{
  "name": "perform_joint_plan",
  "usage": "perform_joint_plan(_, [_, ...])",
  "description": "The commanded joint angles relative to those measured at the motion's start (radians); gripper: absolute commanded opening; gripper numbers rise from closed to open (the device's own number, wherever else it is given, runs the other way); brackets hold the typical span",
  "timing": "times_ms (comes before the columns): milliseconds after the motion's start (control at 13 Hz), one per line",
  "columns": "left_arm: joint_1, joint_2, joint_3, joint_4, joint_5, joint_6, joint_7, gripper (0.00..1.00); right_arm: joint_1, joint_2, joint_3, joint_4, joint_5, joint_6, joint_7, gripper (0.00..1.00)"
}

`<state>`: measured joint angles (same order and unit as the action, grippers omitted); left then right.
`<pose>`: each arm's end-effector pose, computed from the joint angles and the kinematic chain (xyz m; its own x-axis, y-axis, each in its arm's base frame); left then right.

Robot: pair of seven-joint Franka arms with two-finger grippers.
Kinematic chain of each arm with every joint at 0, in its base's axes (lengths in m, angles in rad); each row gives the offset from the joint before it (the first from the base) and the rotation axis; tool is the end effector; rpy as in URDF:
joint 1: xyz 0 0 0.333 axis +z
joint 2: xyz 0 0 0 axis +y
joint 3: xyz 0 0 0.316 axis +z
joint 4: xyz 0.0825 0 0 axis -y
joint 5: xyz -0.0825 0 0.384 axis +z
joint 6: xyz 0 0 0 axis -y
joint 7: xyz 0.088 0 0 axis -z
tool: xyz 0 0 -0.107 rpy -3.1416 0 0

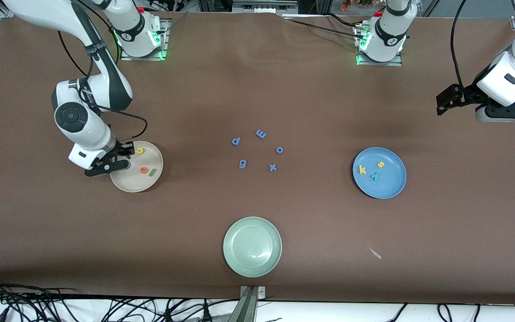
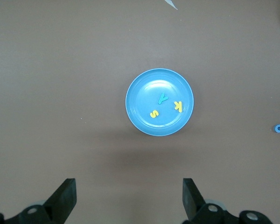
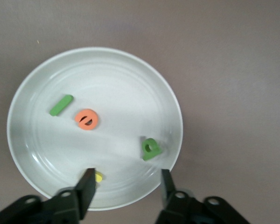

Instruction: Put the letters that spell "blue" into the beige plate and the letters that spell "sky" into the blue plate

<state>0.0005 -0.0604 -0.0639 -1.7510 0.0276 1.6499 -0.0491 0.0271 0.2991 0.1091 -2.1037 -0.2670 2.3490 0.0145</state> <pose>0.5370 -0.0322 0.5789 0.9991 -0.0162 -0.0393 -0.0175 -0.9993 -0.0332 0.5694 0.0734 0.2720 0.9518 0.3005 -0.0608 0.3064 -0.9404 0.1479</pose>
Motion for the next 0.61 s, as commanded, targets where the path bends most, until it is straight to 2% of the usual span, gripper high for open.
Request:
perform_joint_plan(0, [0.007, -0.007, -0.007, 0.001, -0.011, -0.01, 0.0, 1.0, 0.001, -0.064, 0.009, 0.055, 0.095, -0.129, -0.011, 0.82])
perform_joint_plan(153, [0.009, -0.007, -0.007, 0.001, -0.011, -0.01, 0.0, 1.0, -0.001, -0.101, 0.027, 0.175, 0.161, -0.348, -0.011, 0.86])
perform_joint_plan(230, [0.007, -0.007, -0.007, 0.001, -0.011, -0.01, 0.0, 1.0, -0.001, -0.118, 0.034, 0.233, 0.173, -0.444, -0.011, 0.93])
perform_joint_plan(307, [0.007, -0.007, -0.007, 0.001, -0.011, -0.01, 0.0, 1.0, -0.001, -0.152, 0.034, 0.263, 0.211, -0.497, -0.013, 0.99])
perform_joint_plan(384, [0.007, -0.007, -0.007, 0.001, -0.011, -0.01, 0.0, 1.0, -0.001, -0.199, 0.032, 0.269, 0.253, -0.513, -0.019, 1.0])
perform_joint_plan(537, [0.009, -0.007, -0.007, 0.001, -0.011, -0.01, 0.0, 1.0, -0.001, -0.267, 0.031, 0.293, 0.259, -0.578, -0.021, 1.0])
